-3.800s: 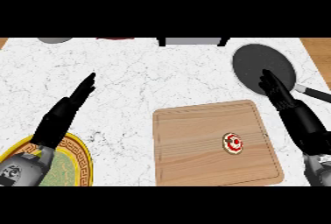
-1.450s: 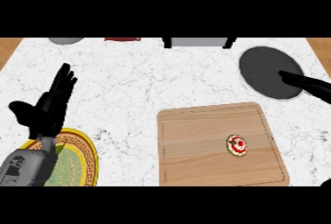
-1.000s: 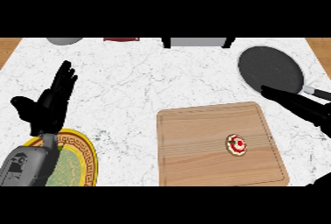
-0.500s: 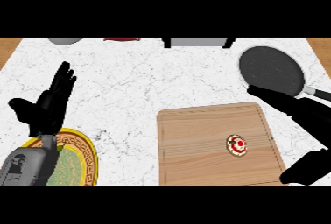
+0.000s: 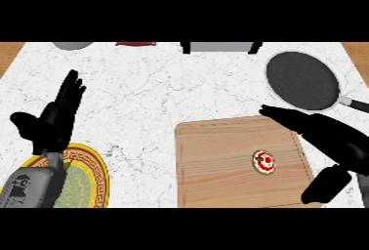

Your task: Pick the cupcake from the cutting board and place it in the pan

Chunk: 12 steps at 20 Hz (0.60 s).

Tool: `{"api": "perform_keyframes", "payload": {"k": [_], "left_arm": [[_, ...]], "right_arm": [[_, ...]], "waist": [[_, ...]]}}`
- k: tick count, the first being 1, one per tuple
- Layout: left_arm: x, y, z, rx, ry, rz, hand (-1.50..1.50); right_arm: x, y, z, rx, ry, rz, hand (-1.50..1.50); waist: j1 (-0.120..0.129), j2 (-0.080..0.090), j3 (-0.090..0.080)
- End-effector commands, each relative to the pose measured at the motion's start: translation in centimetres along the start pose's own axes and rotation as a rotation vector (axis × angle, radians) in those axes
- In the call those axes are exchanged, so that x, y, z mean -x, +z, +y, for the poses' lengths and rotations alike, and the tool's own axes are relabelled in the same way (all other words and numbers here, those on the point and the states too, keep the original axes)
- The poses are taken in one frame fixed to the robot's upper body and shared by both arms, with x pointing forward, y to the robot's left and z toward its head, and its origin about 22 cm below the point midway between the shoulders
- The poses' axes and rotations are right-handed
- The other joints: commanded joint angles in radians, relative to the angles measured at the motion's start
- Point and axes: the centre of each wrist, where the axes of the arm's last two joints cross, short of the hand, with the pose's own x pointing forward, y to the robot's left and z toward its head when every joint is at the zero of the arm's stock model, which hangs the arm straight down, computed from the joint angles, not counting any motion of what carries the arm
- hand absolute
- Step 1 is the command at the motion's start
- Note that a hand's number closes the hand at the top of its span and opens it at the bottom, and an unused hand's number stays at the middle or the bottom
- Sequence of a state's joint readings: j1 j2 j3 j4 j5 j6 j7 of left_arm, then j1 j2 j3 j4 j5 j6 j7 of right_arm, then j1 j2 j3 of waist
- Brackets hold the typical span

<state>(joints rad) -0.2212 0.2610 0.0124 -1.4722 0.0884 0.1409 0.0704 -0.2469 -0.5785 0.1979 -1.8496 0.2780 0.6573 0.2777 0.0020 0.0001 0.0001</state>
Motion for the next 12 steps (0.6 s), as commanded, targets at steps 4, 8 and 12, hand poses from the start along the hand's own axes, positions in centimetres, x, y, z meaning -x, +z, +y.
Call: {"api": "perform_keyframes", "payload": {"k": [4, 8, 12], "left_arm": [[1.2, -0.1, -0.1, 0.014, -0.002, -0.003, 0.00], [-1.4, 0.1, 2.1, 0.012, 0.006, 0.000, 0.00], [-0.9, 0.3, -0.5, 0.001, -0.004, -0.002, 0.00]], "right_arm": [[-0.8, -1.5, 1.1, -0.043, 0.098, 0.064, -1.50], [-1.9, -1.4, 2.3, -0.066, 0.187, 0.121, -1.50], [-0.9, -2.9, 2.2, -0.109, 0.218, 0.159, -1.50]], "waist": [[-0.001, 0.001, 0.000], [0.001, -0.001, 0.000], [0.002, 0.000, 0.000]]}}
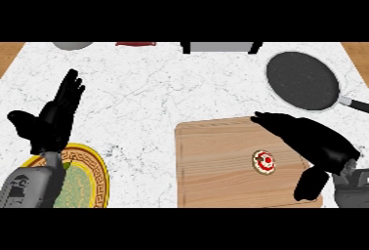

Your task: Pick the cupcake from the cutting board and place it in the pan

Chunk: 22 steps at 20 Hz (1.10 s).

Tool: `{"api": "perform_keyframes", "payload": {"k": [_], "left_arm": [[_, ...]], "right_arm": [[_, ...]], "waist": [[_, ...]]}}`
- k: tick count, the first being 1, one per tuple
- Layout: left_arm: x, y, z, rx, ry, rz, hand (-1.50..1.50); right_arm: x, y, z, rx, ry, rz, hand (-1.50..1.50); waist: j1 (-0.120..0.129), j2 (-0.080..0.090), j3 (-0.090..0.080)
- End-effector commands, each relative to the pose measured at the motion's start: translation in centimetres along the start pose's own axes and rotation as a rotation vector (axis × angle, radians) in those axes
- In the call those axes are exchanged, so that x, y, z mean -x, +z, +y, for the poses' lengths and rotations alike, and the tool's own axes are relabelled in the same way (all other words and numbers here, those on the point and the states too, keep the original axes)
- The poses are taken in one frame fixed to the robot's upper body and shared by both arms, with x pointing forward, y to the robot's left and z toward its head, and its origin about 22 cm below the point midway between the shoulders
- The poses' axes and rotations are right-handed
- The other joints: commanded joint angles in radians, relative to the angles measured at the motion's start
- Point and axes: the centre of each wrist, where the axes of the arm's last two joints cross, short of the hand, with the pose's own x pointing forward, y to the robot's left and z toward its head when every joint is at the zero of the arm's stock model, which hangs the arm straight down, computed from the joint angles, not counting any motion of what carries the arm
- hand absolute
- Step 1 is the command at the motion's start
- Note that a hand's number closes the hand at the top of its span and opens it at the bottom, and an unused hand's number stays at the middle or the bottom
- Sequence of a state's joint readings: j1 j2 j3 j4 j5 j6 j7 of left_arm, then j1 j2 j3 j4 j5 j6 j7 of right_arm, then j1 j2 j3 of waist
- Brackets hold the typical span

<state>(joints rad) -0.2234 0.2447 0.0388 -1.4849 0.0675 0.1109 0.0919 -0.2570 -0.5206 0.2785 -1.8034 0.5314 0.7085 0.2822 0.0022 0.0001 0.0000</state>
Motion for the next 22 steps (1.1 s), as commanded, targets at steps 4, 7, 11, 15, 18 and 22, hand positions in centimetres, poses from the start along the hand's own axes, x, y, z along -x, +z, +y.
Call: {"api": "perform_keyframes", "payload": {"k": [4, 7, 11, 15, 18, 22], "left_arm": [[0.4, 0.5, -0.2, -0.008, 0.007, 0.012, 0.00], [-0.3, 0.5, -0.3, 0.009, -0.005, -0.005, 0.00], [-0.6, -0.5, 0.9, 0.001, 0.002, -0.006, 0.00], [-0.6, -1.2, 1.4, -0.015, 0.011, 0.012, 0.00], [0.3, 1.5, 0.8, -0.001, 0.005, -0.004, 0.00], [0.7, 1.4, 0.4, -0.009, -0.019, -0.004, 0.00]], "right_arm": [[-1.0, -1.3, 2.1, -0.046, 0.026, 0.022, -1.50], [0.2, -3.0, 1.6, -0.049, 0.026, 0.020, -1.50], [0.3, -3.3, 2.7, -0.068, 0.066, 0.046, -1.50], [0.4, -3.8, 2.4, -0.092, 0.070, 0.068, -1.50], [1.1, -5.0, 5.2, -0.125, 0.098, 0.065, -1.50], [0.8, -4.4, 4.6, -0.142, 0.071, 0.060, -1.50]], "waist": [[-0.001, -0.001, 0.000], [0.001, 0.000, 0.000], [0.000, 0.000, 0.000], [-0.002, 0.000, 0.000], [0.004, 0.000, 0.000], [-0.001, -0.001, 0.000]]}}
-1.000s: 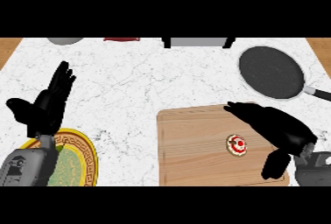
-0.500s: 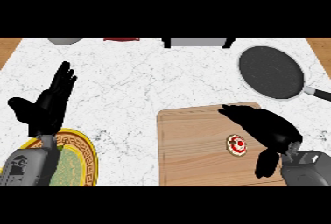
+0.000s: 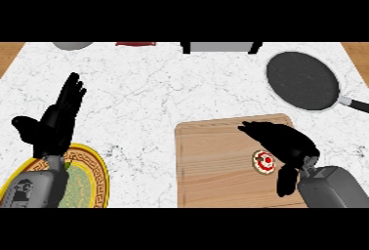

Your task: Pick the cupcake from the cutting board and place it in the pan

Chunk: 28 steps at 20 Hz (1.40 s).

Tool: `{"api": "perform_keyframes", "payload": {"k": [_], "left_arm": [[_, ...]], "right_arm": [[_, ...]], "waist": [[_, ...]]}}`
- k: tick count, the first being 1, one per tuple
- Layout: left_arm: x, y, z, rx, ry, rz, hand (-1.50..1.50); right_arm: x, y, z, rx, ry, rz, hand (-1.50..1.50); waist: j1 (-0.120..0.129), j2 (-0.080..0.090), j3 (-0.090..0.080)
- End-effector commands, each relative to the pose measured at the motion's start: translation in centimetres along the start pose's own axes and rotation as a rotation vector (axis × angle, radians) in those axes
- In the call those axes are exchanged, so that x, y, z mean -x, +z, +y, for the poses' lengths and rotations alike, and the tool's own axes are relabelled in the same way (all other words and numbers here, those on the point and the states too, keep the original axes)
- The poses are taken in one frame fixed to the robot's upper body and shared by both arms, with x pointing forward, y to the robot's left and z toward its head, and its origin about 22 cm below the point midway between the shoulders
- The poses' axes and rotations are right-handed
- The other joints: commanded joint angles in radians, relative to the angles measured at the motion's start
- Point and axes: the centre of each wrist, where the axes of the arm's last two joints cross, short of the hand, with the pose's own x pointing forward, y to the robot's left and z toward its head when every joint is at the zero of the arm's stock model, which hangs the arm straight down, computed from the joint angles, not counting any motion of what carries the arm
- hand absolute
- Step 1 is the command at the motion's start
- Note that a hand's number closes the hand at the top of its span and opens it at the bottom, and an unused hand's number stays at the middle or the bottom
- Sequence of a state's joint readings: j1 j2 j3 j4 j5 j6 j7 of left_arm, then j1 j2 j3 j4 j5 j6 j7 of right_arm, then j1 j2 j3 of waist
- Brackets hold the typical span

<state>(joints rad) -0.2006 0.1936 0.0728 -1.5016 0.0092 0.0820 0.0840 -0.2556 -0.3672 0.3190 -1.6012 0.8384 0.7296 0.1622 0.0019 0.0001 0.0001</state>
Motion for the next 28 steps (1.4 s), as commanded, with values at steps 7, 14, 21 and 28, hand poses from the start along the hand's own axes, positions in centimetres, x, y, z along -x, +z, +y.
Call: {"api": "perform_keyframes", "payload": {"k": [7, 14, 21, 28], "left_arm": [[-0.7, 0.0, 0.7, 0.006, 0.004, -0.013, 0.00], [-0.8, 0.5, 1.5, 0.021, 0.009, -0.001, 0.00], [-0.6, -0.9, -1.3, 0.048, 0.001, -0.020, 0.00], [-0.9, -1.8, -0.5, 0.024, -0.008, -0.006, 0.00]], "right_arm": [[1.1, -2.9, 1.3, -0.007, 0.058, -0.143, 1.50], [-3.8, -3.8, -0.2, 0.014, -0.042, -0.008, 1.50], [-9.8, -6.9, -1.1, 0.221, -0.238, 0.346, 1.50], [-15.0, -4.8, -6.7, 0.739, -0.184, 0.368, 1.50]], "waist": [[0.005, 0.001, 0.000], [0.009, -0.001, 0.000], [0.042, 0.008, 0.000], [0.015, 0.001, -0.001]]}}
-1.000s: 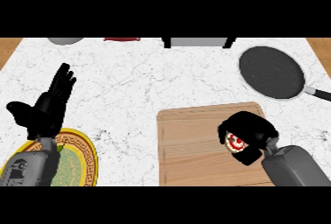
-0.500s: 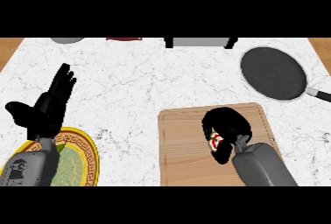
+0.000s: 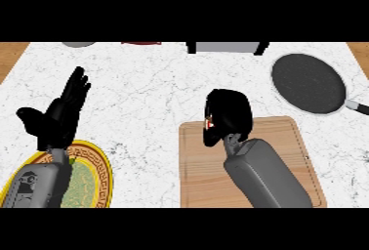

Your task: Pick the cupcake from the cutting board and place it in the pan

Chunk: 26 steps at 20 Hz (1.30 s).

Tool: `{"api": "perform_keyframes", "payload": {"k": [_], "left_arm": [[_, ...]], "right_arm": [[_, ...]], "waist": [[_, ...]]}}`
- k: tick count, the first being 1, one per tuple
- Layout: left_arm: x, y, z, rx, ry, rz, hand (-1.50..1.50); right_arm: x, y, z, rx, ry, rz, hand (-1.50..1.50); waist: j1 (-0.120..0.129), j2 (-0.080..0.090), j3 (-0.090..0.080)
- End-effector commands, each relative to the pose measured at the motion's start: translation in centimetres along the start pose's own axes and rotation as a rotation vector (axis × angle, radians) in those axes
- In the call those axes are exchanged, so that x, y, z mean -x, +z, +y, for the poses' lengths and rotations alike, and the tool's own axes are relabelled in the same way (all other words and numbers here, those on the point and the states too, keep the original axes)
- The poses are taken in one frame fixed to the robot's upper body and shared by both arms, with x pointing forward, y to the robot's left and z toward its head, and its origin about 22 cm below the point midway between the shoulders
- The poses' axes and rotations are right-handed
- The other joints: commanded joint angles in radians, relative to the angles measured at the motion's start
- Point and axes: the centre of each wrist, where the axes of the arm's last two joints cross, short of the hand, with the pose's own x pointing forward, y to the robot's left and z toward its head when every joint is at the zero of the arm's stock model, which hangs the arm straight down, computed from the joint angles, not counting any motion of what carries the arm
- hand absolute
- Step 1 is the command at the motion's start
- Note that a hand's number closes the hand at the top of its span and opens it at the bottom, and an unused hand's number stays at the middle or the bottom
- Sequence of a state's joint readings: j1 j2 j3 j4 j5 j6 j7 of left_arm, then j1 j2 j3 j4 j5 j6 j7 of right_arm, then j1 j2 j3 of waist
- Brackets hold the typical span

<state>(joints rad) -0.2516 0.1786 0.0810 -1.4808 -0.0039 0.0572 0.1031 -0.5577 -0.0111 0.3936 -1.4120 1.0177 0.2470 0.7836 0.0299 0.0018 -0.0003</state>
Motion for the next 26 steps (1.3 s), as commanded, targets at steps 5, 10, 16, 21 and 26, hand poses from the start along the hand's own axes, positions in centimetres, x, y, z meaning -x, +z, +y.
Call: {"api": "perform_keyframes", "payload": {"k": [5, 10, 16, 21, 26], "left_arm": [[0.5, 0.6, 1.4, -0.014, 0.010, 0.019, 0.00], [1.2, -0.1, 2.1, -0.048, -0.005, 0.000, 0.00], [-0.2, -0.1, 1.6, -0.033, 0.004, 0.012, 0.00], [-0.1, -0.6, 1.7, -0.022, 0.011, -0.013, 0.00], [1.3, 0.5, -0.4, -0.008, 0.009, 0.004, 0.00]], "right_arm": [[-4.4, 1.4, -5.5, 0.346, -0.180, 0.063, 1.50], [-1.7, -1.4, -8.4, 0.468, -0.235, 0.092, 1.50], [6.8, -3.8, -10.4, 0.566, -0.475, 0.156, 1.50], [12.6, -7.0, -11.9, 0.581, -0.416, 0.236, 1.50], [20.7, -9.2, -10.7, 0.589, -0.345, 0.273, 1.50]], "waist": [[-0.016, -0.005, 0.000], [-0.029, 0.000, 0.000], [-0.030, 0.003, 0.002], [-0.024, 0.003, 0.001], [-0.013, 0.008, 0.001]]}}
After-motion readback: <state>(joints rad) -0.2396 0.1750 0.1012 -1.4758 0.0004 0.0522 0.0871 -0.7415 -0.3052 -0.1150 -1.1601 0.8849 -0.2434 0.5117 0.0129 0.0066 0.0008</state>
